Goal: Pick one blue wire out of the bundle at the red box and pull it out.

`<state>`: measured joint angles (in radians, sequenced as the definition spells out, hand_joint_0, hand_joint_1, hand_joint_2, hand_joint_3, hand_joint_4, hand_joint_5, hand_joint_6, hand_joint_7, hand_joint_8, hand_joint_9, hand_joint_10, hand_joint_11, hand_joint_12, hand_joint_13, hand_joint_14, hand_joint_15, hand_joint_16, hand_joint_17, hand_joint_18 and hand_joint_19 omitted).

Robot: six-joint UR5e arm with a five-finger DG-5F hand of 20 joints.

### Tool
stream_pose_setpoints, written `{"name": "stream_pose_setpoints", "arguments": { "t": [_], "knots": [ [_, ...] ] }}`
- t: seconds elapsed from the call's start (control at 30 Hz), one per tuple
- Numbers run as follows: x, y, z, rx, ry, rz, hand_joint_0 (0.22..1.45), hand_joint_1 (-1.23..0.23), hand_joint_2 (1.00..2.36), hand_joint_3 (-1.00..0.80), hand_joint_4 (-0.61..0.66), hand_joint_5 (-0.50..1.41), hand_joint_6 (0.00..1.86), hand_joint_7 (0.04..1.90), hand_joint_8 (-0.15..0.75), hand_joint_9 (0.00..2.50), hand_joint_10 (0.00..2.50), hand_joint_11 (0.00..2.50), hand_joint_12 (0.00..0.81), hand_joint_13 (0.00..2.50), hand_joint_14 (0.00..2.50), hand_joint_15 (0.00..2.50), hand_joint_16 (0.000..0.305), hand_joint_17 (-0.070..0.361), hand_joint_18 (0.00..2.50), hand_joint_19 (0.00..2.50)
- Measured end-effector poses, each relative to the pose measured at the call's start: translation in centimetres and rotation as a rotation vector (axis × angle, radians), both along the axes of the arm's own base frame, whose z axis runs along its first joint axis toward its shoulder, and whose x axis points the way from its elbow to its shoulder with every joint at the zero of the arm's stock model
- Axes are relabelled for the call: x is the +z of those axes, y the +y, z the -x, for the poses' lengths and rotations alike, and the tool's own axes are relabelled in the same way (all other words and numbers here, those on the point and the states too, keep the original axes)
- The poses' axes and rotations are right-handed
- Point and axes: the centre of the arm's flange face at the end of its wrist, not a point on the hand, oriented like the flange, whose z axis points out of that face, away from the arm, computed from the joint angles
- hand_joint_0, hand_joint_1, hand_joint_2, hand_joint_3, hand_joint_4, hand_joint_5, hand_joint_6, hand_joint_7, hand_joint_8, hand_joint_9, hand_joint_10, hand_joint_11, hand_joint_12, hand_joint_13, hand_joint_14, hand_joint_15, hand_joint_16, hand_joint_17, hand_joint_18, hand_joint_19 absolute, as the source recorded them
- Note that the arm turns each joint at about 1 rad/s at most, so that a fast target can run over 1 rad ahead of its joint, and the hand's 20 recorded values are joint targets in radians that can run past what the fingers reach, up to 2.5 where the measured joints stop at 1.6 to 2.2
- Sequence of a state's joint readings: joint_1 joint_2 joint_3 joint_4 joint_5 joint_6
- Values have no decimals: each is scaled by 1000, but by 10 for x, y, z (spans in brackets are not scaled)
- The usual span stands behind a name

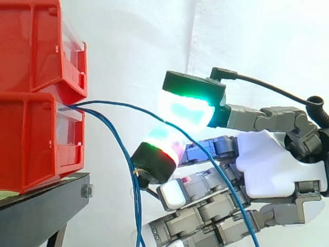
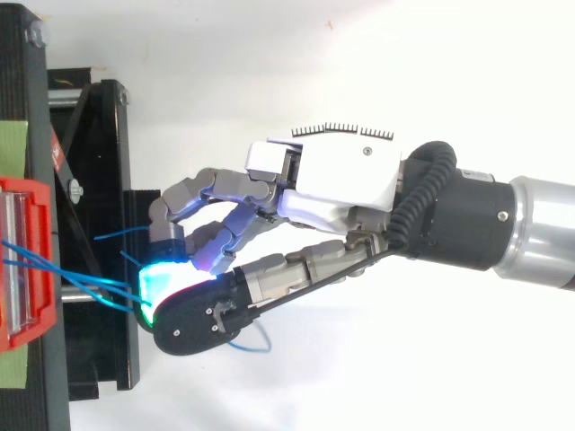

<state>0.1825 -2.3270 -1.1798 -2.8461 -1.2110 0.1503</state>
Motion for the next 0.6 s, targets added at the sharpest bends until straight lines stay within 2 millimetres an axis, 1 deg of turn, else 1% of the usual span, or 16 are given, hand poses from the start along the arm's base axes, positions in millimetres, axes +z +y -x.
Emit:
{"name": "stream_pose_setpoints", "arguments": {
  "t": [0.07,0.13,0.17,0.3,0.43,0.47,0.5,0.6],
  "knots": [
    [0,0,0,0,1,0,522,-483,1014,-277,74,-118,835,1172,264,985,16,564,426,575,11,306,60,135,473,418],
    [0,0,0,1,1,0,503,-445,1009,-371,83,-116,835,1163,277,989,15,555,436,580,11,308,62,139,483,413],
    [0,0,0,1,1,0,485,-408,1003,-451,90,-113,835,1138,290,993,15,543,445,584,11,302,63,142,493,416],
    [0,0,0,-1,0,0,468,-373,1000,-500,100,-108,834,1124,306,1001,17,540,455,585,12,299,65,147,499,411],
    [0,0,0,-2,-2,0,429,-498,1000,-500,135,-102,837,1113,344,1002,14,552,473,596,12,297,69,156,523,394],
    [0,0,0,-2,-2,0,427,-591,1000,-500,148,-102,839,1122,345,986,14,538,472,594,10,301,69,156,523,382],
    [0,0,0,-2,-2,0,429,-599,1000,-500,150,-103,840,1127,345,982,14,552,473,592,10,300,69,156,521,383],
    [0,0,0,-2,-2,0,445,-717,1000,-500,159,-109,850,1139,334,922,17,544,462,568,10,296,68,152,502,361]
  ]
}}
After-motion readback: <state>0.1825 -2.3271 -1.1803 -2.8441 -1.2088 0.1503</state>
